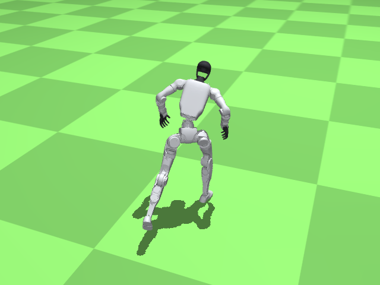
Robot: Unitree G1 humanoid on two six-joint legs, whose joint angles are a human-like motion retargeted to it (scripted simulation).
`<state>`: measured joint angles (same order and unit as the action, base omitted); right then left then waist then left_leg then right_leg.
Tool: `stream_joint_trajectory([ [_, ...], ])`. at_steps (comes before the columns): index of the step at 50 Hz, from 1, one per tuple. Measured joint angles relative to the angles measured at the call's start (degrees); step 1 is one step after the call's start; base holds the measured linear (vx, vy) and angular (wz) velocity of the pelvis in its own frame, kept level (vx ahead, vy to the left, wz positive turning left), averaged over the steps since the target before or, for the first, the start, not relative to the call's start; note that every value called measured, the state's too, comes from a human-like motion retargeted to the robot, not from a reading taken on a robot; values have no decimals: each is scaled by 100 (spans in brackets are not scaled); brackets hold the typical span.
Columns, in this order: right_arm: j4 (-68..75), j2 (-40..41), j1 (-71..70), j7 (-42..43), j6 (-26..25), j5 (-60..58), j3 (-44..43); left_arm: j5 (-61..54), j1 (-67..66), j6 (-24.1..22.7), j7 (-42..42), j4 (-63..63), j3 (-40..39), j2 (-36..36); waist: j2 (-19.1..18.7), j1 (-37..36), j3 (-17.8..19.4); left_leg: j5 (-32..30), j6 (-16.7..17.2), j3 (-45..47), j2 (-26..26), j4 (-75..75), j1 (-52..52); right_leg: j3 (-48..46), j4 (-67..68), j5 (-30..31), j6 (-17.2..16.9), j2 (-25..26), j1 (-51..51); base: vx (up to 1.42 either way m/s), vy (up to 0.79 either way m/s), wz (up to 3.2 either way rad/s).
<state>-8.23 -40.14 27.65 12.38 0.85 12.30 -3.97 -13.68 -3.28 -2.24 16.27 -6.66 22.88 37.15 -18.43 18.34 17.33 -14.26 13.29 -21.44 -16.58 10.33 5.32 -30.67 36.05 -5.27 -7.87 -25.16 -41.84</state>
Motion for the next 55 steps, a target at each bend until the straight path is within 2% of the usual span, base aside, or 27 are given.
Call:
stream_joint_trajectory([
  [3, -47, 575, 835, -296, 26, 134, -183, 181, -622, -13, -107, -636, -102, 192, 671, 72, -3, 740, -426, 269, 1062, 122, -308, 429, -2466, 1486, -109, 401, 1401, 47, -21, -50],
  [5, 296, 790, 981, -541, 9, 200, 80, 325, -877, -67, -339, -1131, 53, 193, 1080, -75, -51, 1056, -423, 726, 1596, -127, -529, 869, -3513, 1876, -464, 639, 2103, 39, -17, -139],
  [7, 888, 870, 812, -670, -29, 204, 567, 439, -1010, -46, -652, -1560, 226, 189, 1316, -551, -216, 1085, -435, 1382, 1773, -628, -867, 1299, -3760, 1487, -659, 999, 2501, 36, -11, -239],
  [8, 1250, 883, 637, -698, -36, 169, 850, 470, -1038, -22, -802, -1753, 284, 180, 1407, -878, -317, 1048, -495, 1743, 1792, -877, -1070, 1510, -3708, 1261, -648, 1183, 2661, 35, -5, -304],
  [11, 2333, 861, -62, -849, -98, -202, 1654, 432, -1064, 110, -1067, -2121, 240, 63, 1586, -1993, -559, 856, -789, 2751, 1592, -1374, -1764, 2107, -3151, 1130, -340, 1579, 3180, 34, 3, -356],
  [14, 3045, 741, -761, -1314, -275, -863, 2230, 206, -1147, 222, -955, -2043, -10, -68, 1655, -3109, -690, 880, -921, 3334, 1026, -1529, -2428, 2658, -2454, 1096, 4, 1706, 3818, 35, 11, -374],
  [16, 3184, 616, -1176, -1712, -424, -1219, 2510, -20, -1226, 201, -658, -1741, -147, -59, 1718, -3769, -752, 805, -837, 3568, 541, -1489, -2784, 2961, -2050, 1056, 51, 1620, 4262, 32, 12, -335],
  [18, 3130, 481, -1679, -2097, -627, -1297, 2797, -343, -1158, 99, -216, -1375, -191, 41, 2002, -4229, -793, 729, -957, 3882, 251, -1131, -3234, 3152, -1769, 1405, -253, 1288, 4564, 21, 7, -234],
  [20, 3029, 404, -2329, -2458, -880, -1095, 3068, -591, -855, -39, 222, -1120, -175, 166, 2663, -4293, -813, 1289, -1452, 4203, 328, 248, -4217, 3011, -1498, 1813, -711, 601, 4571, 6, 2, -74],
  [22, 3035, 503, -3119, -2805, -1185, -723, 3322, -586, -327, -55, 453, -1167, -201, 258, 3176, -4167, -602, 2398, -1657, 4286, 157, 2765, -5395, 2456, -852, 1255, -590, -55, 4588, -3, 0, 6],
  [24, 3226, 748, -3984, -3152, -1444, -584, 3671, -684, 379, -2, 484, -1474, -223, 239, 3432, -4190, -212, 2967, -1519, 4276, -151, 4331, -5965, 1636, 115, -174, -55, -605, 4595, -20, -6, -28],
  [25, 3361, 893, -4424, -3333, -1528, -610, 3882, -804, 774, -1, 441, -1674, -219, 205, 3549, -4245, -7, 3094, -1386, 4301, -295, 4778, -6118, 1157, 557, -966, 128, -886, 4591, -32, -17, -70],
  [27, 3509, 1216, -5200, -3660, -1625, -768, 4309, -931, 1510, 83, 256, -1953, -193, 234, 3700, -4407, 230, 3141, -1085, 4235, -697, 5176, -6423, 115, 829, -2346, 671, -1083, 4717, -36, -23, -94],
  [28, 3482, 1344, -5532, -3790, -1643, -863, 4507, -972, 1829, 111, 179, -1984, -159, 276, 3773, -4474, 293, 3117, -958, 4191, -882, 5289, -6617, -364, 735, -2836, 821, -1095, 4818, -36, -23, -86],
  [30, 3202, 1506, -6094, -4179, -1686, -1092, 4854, -949, 2349, 148, 68, -1808, -43, 415, 3908, -4527, 423, 3009, -796, 4130, -1098, 5431, -7002, -865, 462, -3326, 959, -1139, 4916, -34, -18, -48],
  [32, 2651, 1555, -6524, -5016, -1745, -1486, 5054, -751, 2675, 227, -69, -1339, 30, 603, 4013, -4448, 639, 2867, -753, 4165, -1042, 5459, -7273, -322, 407, -3284, 867, -1294, 4682, -30, -11, 24],
  [35, 1875, 1665, -6997, -6977, -1697, -2361, 5223, -477, 2808, 482, -486, -540, -85, 821, 4095, -4288, 977, 2644, -727, 4326, -829, 5331, -7492, 1216, 347, -3189, 446, -1341, 4142, -27, -6, 46],
  [38, 1713, 2004, -7388, -8589, -1336, -3223, 5516, -751, 2638, 671, -1087, -44, -351, 896, 4023, -4269, 1181, 2393, -679, 4421, -802, 4958, -7535, 1492, -44, -3291, 122, -1228, 3969, -24, -4, -4],
  [40, 1938, 2331, -7601, -9161, -1057, -3700, 5791, -1142, 2445, 694, -1415, 143, -500, 905, 3958, -4272, 1224, 2197, -673, 4475, -803, 4582, -7506, 1304, -294, -3301, 97, -1147, 3885, -21, -5, -26],
  [42, 2372, 2695, -7744, -9262, -888, -4025, 6027, -1516, 2247, 627, -1561, 267, -569, 919, 3918, -4289, 1246, 1969, -647, 4511, -765, 4175, -7427, 1270, -539, -3205, 145, -1048, 3798, -17, -4, -25],
  [45, 3007, 3123, -7834, -8957, -880, -4215, 6152, -1821, 1962, 486, -1616, 459, -554, 1023, 3944, -4360, 1246, 1563, -468, 4224, -583, 3746, -7389, 1409, -952, -2979, 131, -972, 3699, -13, -3, -26],
  [48, 3382, 3229, -7965, -8534, -958, -4096, 6151, -1710, 1782, 352, -1682, 669, -338, 1336, 4071, -4467, 1246, 1369, -77, 3101, -37, 3600, -7472, 1503, -1316, -2855, 20, -1005, 3675, -10, -3, -27],
  [50, 3630, 3233, -8133, -8435, -898, -4019, 6336, -1485, 1753, 225, -1711, 778, -63, 1621, 4144, -4538, 1246, 1536, 84, 2461, 278, 3458, -7394, 1572, -1485, -2835, -57, -985, 3670, -8, -4, -35],
  [52, 3857, 3256, -8305, -8444, -758, -3976, 6725, -1188, 1815, 78, -1688, 854, 310, 1896, 4176, -4578, 1246, 1704, 11, 2324, 299, 3215, -7237, 1633, -1616, -2795, -120, -895, 3667, -7, -5, -39],
  [55, 3968, 3256, -8433, -8350, -534, -3875, 7295, -663, 2065, -121, -1583, 920, 961, 2211, 4194, -4527, 1246, 1635, -182, 2443, 164, 2904, -7141, 1658, -1741, -2700, -178, -744, 3618, -7, -5, -14],
])
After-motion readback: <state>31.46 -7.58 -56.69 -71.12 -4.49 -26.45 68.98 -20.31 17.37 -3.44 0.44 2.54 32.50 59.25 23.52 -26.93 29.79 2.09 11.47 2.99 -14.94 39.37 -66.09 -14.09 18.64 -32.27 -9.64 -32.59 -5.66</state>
